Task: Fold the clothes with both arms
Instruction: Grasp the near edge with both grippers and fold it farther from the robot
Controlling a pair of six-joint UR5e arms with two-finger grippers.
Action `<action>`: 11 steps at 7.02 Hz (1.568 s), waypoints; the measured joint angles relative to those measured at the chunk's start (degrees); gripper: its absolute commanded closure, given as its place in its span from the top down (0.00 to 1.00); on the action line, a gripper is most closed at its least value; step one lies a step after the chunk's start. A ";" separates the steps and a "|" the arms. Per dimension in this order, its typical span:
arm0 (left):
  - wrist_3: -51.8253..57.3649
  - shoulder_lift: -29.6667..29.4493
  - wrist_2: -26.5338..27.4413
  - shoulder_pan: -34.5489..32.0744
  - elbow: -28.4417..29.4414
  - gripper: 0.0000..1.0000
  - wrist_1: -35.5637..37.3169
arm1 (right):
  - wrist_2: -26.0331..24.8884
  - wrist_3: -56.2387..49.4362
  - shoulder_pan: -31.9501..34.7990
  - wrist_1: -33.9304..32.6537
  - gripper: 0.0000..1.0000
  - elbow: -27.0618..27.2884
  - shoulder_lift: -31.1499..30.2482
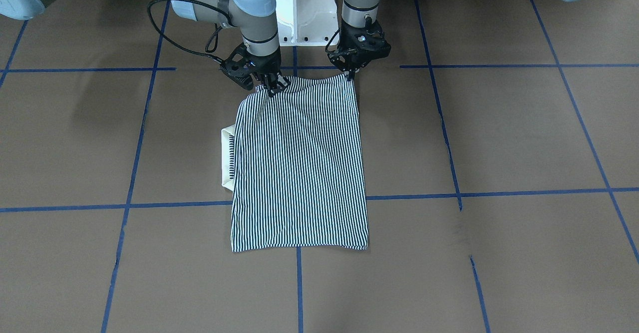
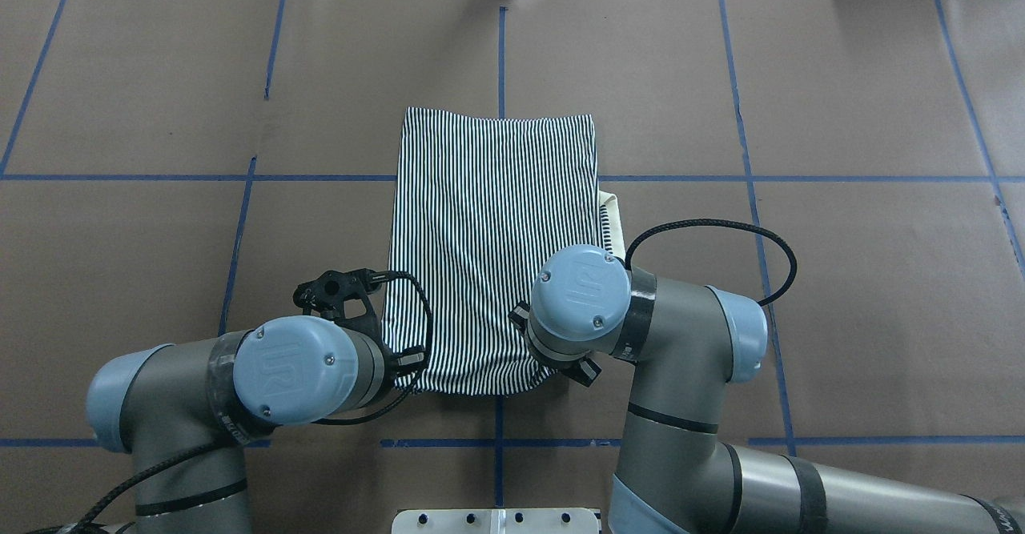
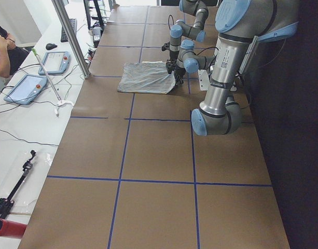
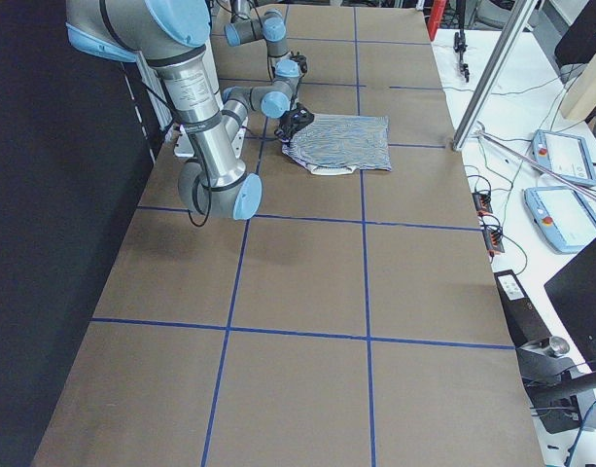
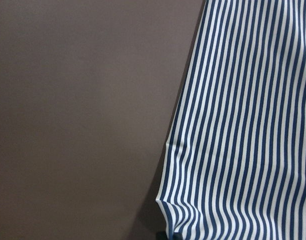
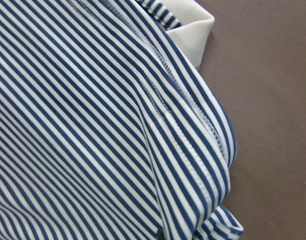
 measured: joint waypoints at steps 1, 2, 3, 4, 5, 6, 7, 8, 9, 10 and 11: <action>-1.24 1.12 -0.37 1.89 -2.18 0.00 0.41 | -0.02 0.02 -1.01 0.01 0.00 2.64 -1.55; -2.93 2.73 -0.55 3.92 -5.00 0.00 0.78 | 0.02 -0.01 -2.16 -0.02 0.00 5.10 -2.89; -4.66 3.83 -0.66 5.33 -7.22 0.00 0.92 | 0.13 -0.09 -3.05 -0.02 0.00 6.57 -3.58; -5.46 3.75 -1.01 5.99 -8.11 0.00 0.92 | 0.02 -0.60 -3.47 0.06 0.00 6.98 -3.70; -5.64 3.08 -1.42 5.30 -8.10 0.00 0.76 | -0.31 -1.77 -3.10 0.17 0.00 7.01 -3.58; -5.53 2.46 -1.50 2.82 -7.40 0.00 0.06 | -0.53 -3.19 -1.86 0.28 0.00 6.93 -3.20; -5.43 1.85 -1.57 -0.36 -5.57 0.00 -1.47 | -0.62 -4.45 0.10 1.19 0.00 6.56 -2.83; -5.42 1.35 -1.65 -3.25 -2.72 0.00 -3.83 | -0.65 -5.17 2.10 3.97 0.00 5.07 -2.52; -5.54 1.14 -1.71 -5.40 -0.09 0.00 -7.01 | -0.64 -5.33 3.87 7.44 0.00 1.72 -1.45; -5.74 1.09 -1.74 -6.51 1.62 0.00 -9.88 | -0.56 -5.32 5.30 9.53 0.00 -2.24 0.59; -5.89 1.06 -1.75 -6.93 2.53 0.00 -11.76 | -0.41 -5.30 6.22 10.43 0.00 -4.99 2.20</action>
